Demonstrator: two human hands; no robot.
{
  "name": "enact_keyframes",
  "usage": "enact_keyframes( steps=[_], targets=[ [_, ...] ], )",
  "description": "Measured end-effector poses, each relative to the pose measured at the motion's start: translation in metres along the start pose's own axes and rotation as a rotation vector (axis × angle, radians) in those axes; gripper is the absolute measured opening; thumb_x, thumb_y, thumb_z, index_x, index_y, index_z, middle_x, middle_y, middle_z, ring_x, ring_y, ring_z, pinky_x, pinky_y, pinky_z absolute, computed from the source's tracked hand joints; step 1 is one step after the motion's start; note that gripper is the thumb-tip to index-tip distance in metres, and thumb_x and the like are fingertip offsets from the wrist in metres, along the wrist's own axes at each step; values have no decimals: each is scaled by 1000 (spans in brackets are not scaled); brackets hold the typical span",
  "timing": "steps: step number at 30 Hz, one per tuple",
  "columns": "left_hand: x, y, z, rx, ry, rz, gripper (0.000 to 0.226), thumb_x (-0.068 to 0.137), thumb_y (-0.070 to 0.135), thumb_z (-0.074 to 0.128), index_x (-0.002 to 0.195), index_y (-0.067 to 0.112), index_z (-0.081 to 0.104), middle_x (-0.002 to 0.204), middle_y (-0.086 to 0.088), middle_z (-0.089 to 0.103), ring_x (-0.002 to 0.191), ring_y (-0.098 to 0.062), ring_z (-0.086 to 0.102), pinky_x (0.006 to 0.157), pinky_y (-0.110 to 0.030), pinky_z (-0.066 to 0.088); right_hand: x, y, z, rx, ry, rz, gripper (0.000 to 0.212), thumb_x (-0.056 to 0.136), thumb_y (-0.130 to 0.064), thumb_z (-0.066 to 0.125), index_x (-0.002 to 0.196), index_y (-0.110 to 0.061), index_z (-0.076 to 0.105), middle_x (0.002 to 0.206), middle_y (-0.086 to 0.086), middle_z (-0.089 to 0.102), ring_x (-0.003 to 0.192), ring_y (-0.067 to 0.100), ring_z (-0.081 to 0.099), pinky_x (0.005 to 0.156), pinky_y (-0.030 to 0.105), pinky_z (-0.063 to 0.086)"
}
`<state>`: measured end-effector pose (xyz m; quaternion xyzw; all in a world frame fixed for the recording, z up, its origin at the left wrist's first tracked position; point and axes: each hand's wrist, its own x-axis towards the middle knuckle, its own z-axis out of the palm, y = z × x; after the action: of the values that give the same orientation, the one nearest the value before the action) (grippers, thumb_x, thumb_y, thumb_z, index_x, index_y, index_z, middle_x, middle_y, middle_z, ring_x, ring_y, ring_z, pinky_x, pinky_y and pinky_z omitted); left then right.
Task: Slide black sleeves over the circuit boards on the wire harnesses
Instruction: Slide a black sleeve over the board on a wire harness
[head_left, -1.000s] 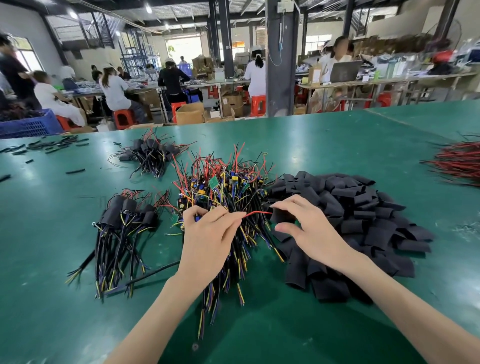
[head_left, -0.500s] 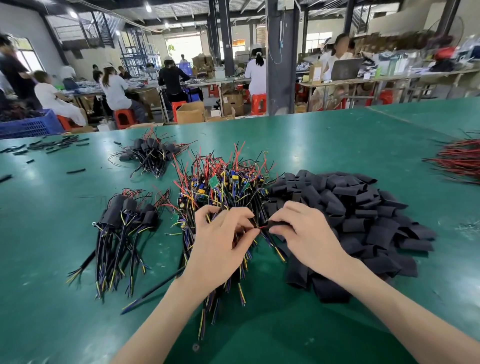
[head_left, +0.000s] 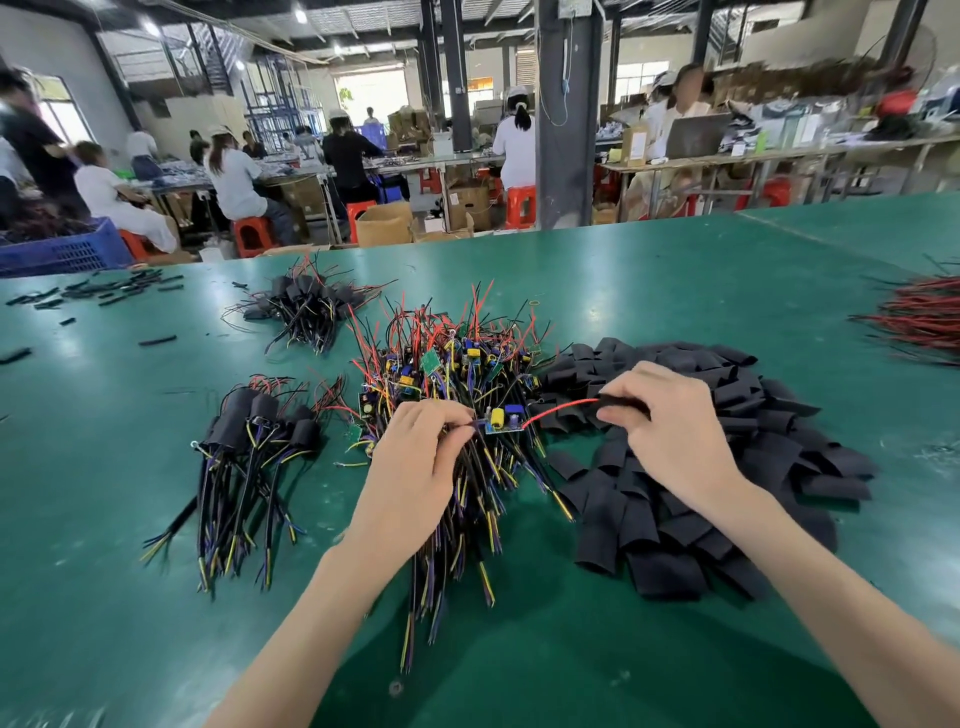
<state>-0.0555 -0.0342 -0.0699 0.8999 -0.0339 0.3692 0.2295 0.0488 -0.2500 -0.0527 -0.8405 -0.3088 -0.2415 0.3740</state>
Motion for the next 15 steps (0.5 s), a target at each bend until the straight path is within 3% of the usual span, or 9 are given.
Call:
enact_keyframes(
  steps=[3, 5, 8, 11, 15],
  targets=[
    [0, 2, -2, -54, 50, -64, 6, 90, 2, 59, 91, 7, 60, 92, 4, 62, 76, -13, 59, 72, -20, 41, -4, -3, 4, -69, -78, -80, 14, 76, -3, 73, 88, -7, 70, 82, 7, 61, 82, 27, 58, 74, 40, 47],
    [-1, 3, -3, -117, 15, -92, 11, 92, 0, 54, 94, 10, 58, 87, 9, 58, 62, -2, 58, 64, -16, 44, -7, -5, 8, -102, -147, -106, 26, 79, -10, 72, 105, -7, 68, 96, 7, 62, 94, 28, 56, 84, 40, 45],
    [-2, 6, -1, -126, -34, -53, 19, 91, -2, 54, 102, 11, 61, 91, 7, 63, 74, -1, 59, 69, -9, 43, -8, -7, 12, -150, -245, -160, 46, 83, -19, 69, 125, -6, 57, 113, 9, 60, 106, 29, 52, 92, 36, 36],
    [-5, 12, 3, -200, -57, -43, 17, 88, 2, 58, 99, 13, 63, 84, 7, 63, 60, -6, 50, 58, -6, 35, -10, -9, 14, -157, -297, -200, 49, 84, -21, 67, 129, -8, 52, 119, 6, 58, 109, 28, 51, 95, 38, 35],
    [-6, 16, 7, -268, -75, -108, 12, 84, 17, 70, 95, 19, 65, 85, 13, 65, 60, 4, 50, 61, -5, 36, -14, -14, 17, -102, -324, -243, 45, 84, -20, 67, 127, -10, 55, 120, 3, 58, 109, 25, 50, 96, 31, 34]
  ],
)
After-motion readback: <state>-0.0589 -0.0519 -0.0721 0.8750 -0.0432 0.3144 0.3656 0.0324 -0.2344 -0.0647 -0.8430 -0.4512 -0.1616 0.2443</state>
